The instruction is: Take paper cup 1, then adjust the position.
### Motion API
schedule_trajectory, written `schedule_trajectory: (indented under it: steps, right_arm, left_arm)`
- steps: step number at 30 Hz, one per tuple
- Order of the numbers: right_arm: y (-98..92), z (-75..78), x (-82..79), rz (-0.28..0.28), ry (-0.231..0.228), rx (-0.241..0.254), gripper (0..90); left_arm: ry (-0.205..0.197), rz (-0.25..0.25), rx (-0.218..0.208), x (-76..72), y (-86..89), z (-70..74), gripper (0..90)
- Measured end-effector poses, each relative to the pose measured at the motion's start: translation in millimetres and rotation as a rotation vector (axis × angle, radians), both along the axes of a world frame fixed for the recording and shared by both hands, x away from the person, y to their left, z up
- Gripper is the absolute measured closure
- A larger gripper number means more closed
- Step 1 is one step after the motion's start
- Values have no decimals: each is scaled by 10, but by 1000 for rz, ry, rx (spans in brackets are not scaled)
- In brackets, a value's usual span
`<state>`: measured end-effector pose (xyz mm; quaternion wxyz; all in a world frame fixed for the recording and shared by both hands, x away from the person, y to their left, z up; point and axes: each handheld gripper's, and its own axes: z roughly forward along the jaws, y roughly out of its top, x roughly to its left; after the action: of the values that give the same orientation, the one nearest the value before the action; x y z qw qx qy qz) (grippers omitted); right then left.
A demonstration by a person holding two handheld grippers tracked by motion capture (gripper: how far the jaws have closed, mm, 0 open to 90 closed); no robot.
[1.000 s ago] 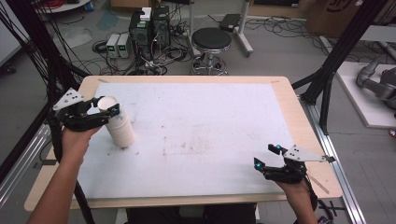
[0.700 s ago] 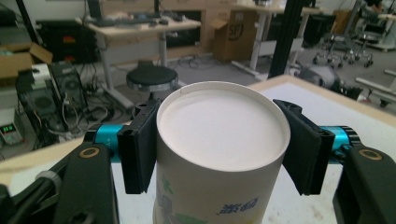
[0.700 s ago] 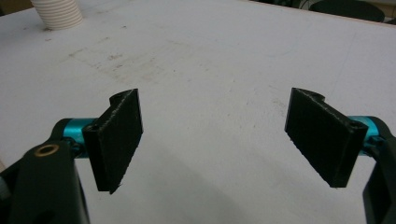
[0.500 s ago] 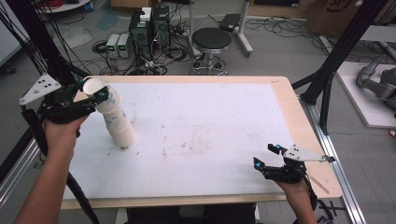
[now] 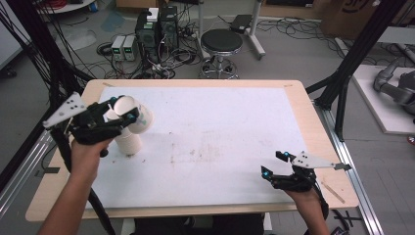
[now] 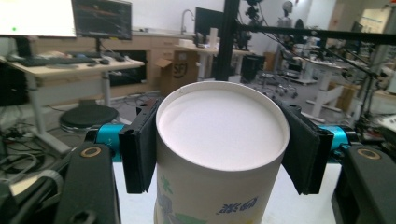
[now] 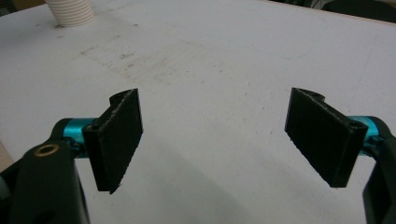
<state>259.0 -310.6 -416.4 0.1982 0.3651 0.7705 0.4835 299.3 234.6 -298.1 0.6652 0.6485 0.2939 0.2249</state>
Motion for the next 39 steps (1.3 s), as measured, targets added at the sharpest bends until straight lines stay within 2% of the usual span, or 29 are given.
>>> schedule_trajectory:
  steps: [5, 10, 13, 17, 23, 24, 26, 33, 39]
  right_arm:
    - [19, 7, 10, 9, -1, 1, 197]
    - [30, 25, 12, 13, -4, 10, 196]
    - [50, 47, 19, 34, 2, 30, 196]
    - [132, 100, 27, 95, 7, 62, 196]
    - [263, 140, 66, 156, 6, 54, 196]
    - [329, 155, 89, 178, 0, 46, 196]
    - [364, 165, 101, 188, -2, 41, 196]
    - [622, 296, 181, 279, -28, 42, 197]
    - [763, 295, 199, 340, -26, 53, 198]
  left_arm:
    - [29, -47, 33, 7, -196, -233, 361]
    - [42, -85, 44, 14, -324, -336, 361]
    - [49, -114, 49, 10, -398, -373, 361]
    - [54, -159, 55, 1, -506, -412, 360]
    - [58, -228, 75, -14, -702, -482, 360]
    - [56, -235, 76, -17, -737, -493, 360]
    - [59, -251, 77, -23, -809, -517, 360]
    - [72, -297, 97, -57, -988, -584, 360]
    - [81, -344, 112, -72, -1121, -641, 360]
